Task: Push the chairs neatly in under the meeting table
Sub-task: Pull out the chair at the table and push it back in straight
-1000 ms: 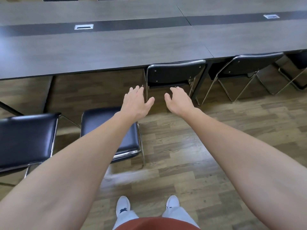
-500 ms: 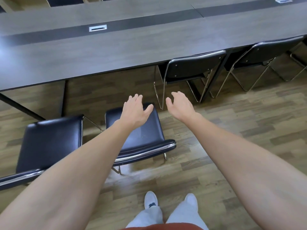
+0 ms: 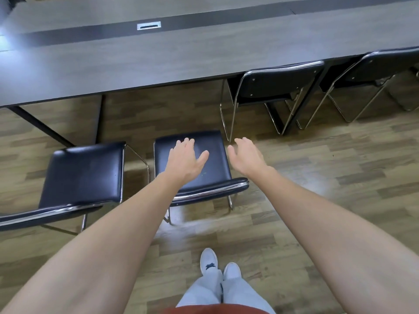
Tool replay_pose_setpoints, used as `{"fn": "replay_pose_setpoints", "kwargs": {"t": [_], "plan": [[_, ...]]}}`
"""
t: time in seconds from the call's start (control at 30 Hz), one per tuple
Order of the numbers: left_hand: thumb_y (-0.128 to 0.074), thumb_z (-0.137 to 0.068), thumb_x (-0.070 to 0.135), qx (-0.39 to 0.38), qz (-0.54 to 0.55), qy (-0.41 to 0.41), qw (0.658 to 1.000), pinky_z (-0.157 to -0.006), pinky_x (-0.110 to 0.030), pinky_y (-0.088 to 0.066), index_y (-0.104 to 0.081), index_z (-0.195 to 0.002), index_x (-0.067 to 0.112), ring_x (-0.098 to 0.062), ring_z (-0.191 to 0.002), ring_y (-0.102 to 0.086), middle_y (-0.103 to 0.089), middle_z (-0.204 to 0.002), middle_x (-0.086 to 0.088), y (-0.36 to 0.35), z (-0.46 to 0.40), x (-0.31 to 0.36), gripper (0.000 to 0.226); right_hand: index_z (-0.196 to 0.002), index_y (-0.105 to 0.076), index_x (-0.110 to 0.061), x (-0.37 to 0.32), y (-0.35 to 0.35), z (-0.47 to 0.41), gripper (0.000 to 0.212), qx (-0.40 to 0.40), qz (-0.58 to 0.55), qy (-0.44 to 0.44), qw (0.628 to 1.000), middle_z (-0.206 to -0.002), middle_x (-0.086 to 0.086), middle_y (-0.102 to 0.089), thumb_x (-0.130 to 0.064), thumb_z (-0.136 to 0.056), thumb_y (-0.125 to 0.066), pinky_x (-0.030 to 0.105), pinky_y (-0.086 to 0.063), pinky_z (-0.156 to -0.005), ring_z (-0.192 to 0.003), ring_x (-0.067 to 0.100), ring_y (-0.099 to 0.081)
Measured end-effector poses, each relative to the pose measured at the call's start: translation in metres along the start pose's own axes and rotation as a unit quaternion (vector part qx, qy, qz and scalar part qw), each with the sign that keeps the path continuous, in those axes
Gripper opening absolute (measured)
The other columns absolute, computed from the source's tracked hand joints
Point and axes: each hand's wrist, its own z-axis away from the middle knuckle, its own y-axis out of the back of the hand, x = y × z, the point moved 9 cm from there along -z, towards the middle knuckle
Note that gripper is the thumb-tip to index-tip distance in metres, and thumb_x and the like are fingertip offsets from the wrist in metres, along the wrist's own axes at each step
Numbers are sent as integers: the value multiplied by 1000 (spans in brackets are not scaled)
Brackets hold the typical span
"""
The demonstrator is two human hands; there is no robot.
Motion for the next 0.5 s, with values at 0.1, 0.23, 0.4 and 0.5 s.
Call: {"fn": "replay_pose_setpoints", "kwargs": {"t": [0.1,0.23,0.4,0.5], "plan": [[-44,-99,44,7,7,15,1000,-99,-46,-39,-49,-124,0,-32,-116,-44,-54,-118,-11,-6,13,-6,51,-143,-41,-8,2,-13,9,50,-19,6,5,1000,-150,11,-37,-37,-102,-33,40,-29,-111,-140,27,-31],[-44,-99,45,11,12,33,999,-100,-45,-38,-48,-127,1,-32,-119,-43,-53,-120,-11,-15,30,-13,53,-142,-42,-8,3,-23,22,50,-34,17,17,999,-147,11,-40,-37,-102,-33,40,-30,-110,-138,28,-34],[-44,-99,44,20,25,53,998,-104,-45,-37,-47,-132,-1,-33,-126,-41,-52,-131,-15,-25,42,-23,56,-136,-47,-7,10,-38,29,47,-57,28,23,998,-145,13,-40,-37,-102,-33,41,-31,-109,-138,30,-34],[-43,-99,44,18,23,57,998,-102,-44,-37,-47,-132,-1,-32,-123,-42,-52,-131,-15,-32,47,-30,56,-115,-56,-8,14,-46,28,39,-56,40,32,997,-126,13,-51,-37,-100,-34,43,-40,-99,-123,33,-45]]}}
